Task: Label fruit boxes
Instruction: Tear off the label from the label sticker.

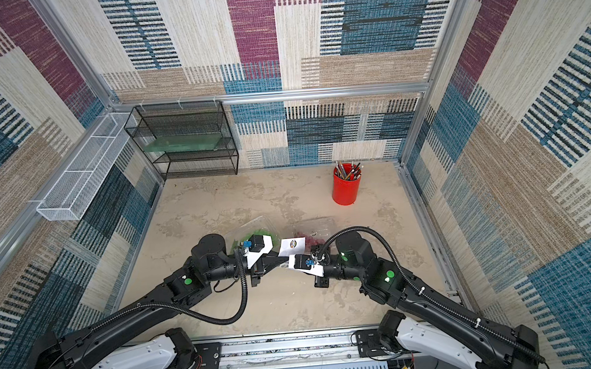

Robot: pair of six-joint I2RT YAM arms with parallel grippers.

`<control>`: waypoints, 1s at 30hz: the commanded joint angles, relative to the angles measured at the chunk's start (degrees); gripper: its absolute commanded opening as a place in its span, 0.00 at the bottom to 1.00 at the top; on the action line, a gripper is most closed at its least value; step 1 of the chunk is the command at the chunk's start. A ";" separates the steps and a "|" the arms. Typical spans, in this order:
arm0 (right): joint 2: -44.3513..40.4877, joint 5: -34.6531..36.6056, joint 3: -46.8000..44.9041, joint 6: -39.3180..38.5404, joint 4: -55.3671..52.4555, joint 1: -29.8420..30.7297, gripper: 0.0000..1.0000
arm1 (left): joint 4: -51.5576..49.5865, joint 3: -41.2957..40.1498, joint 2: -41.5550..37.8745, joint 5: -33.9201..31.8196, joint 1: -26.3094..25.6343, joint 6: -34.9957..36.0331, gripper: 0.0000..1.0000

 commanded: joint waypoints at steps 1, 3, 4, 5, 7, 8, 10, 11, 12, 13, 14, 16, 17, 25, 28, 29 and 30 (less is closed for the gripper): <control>0.04 -0.30 -0.27 -0.59 0.97 0.04 0.00 | 3.23 0.39 0.11 -0.41 0.01 -2.63 0.06; 0.02 -0.48 -0.38 -0.47 0.96 0.00 0.00 | 3.43 0.38 0.17 -0.78 0.04 -3.12 0.05; 0.04 -0.66 -0.45 -0.45 0.99 0.04 0.00 | 3.42 0.28 0.15 -0.89 0.06 -3.15 0.04; -0.01 -0.80 -0.63 -0.46 1.07 0.04 0.00 | 3.55 0.31 0.16 -1.02 0.08 -3.18 0.04; 0.10 -1.10 -0.72 -0.42 0.97 0.13 0.00 | 3.53 0.32 0.18 -1.49 0.06 -3.23 0.04; 0.04 -1.27 -0.81 -0.38 0.91 0.13 0.00 | 3.55 0.29 0.21 -1.60 0.07 -3.14 0.04; 0.03 -1.46 -0.93 -0.20 0.79 0.13 0.00 | 3.38 0.44 0.15 -1.90 0.00 -3.05 0.03; -0.04 -1.64 -0.90 -0.24 0.79 0.13 0.00 | 3.27 0.48 0.23 -2.27 0.09 -2.97 0.03; -0.11 -1.97 -0.90 -0.21 0.63 0.13 0.00 | 3.05 0.55 0.29 -2.53 0.01 -2.96 0.03; -0.11 -2.24 -0.94 -0.15 0.55 0.13 0.00 | 2.94 0.53 0.25 -2.62 0.05 -2.79 0.03; -0.07 -2.48 -0.95 -0.15 0.40 0.13 0.00 | 2.85 0.65 0.33 -2.63 0.00 -2.75 0.03; -0.09 -3.59 -0.87 -0.10 -0.12 0.12 0.00 | 2.55 0.71 0.49 -2.62 0.05 -2.70 0.03; -0.08 -4.19 -0.82 -0.11 -0.33 0.16 0.00 | 2.42 0.71 0.60 -2.61 0.00 -2.70 0.03; -0.28 -7.70 -0.44 2.40 -1.94 0.13 0.00 | 1.37 1.18 1.85 -3.71 0.07 -2.96 0.02; -0.82 -6.55 0.08 6.09 -1.94 -0.24 0.00 | 0.58 1.11 2.29 -3.26 0.00 -2.70 0.02; -1.13 -6.66 0.22 6.83 -1.94 -0.66 0.00 | 0.14 0.98 2.50 -2.95 0.02 -2.60 0.02; -1.50 -7.01 0.21 8.04 -2.02 -1.40 0.00 | -0.22 0.67 2.52 -2.64 0.08 -2.45 0.02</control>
